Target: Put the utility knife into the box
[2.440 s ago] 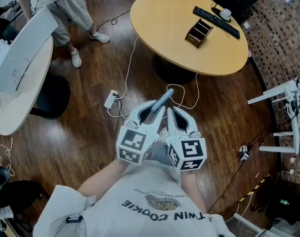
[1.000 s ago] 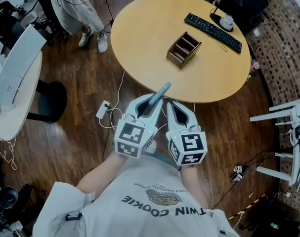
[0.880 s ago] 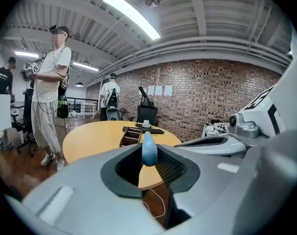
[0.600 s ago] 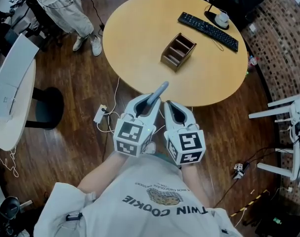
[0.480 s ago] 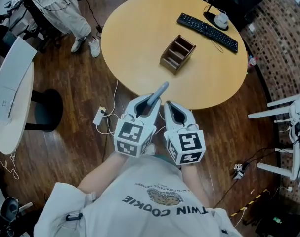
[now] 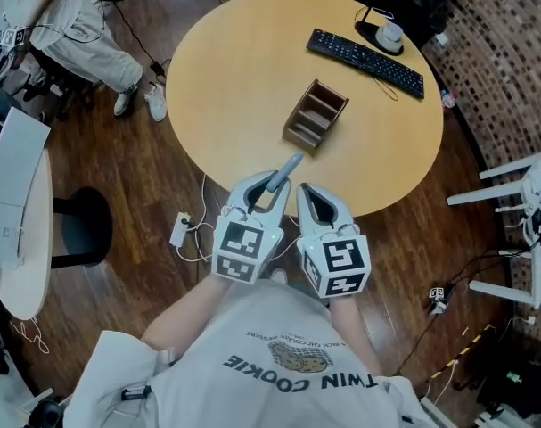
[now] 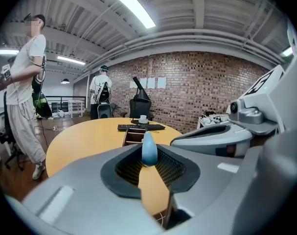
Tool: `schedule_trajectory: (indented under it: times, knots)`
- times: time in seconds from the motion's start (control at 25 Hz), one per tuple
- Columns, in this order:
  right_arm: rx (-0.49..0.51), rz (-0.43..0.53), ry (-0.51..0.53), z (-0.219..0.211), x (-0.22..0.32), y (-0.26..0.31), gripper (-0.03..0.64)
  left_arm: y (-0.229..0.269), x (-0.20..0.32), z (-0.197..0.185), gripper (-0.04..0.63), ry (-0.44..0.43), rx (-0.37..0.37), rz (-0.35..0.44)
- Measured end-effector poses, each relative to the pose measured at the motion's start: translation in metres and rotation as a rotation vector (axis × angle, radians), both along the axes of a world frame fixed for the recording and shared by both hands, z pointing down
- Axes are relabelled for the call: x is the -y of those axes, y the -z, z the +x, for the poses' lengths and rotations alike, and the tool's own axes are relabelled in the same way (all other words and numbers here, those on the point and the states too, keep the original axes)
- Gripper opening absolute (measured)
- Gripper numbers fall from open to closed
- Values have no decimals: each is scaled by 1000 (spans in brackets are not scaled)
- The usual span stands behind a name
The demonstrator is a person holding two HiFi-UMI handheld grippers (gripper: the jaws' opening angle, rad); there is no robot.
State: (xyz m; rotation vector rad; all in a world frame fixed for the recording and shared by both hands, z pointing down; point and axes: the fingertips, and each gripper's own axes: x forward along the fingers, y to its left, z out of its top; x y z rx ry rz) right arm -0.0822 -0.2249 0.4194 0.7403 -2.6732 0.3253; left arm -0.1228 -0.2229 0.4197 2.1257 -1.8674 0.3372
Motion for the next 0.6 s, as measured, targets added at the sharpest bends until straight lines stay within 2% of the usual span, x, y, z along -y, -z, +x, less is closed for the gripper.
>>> schedule_trajectory:
  times: [0.28, 0.6]
  knots:
    - [-19, 1, -93, -15, 31, -6, -2, -10, 38, -17, 71, -159, 149, -45]
    - [-22, 1, -182, -22, 53, -13, -1, -33, 66, -28, 71, -331, 383, -95]
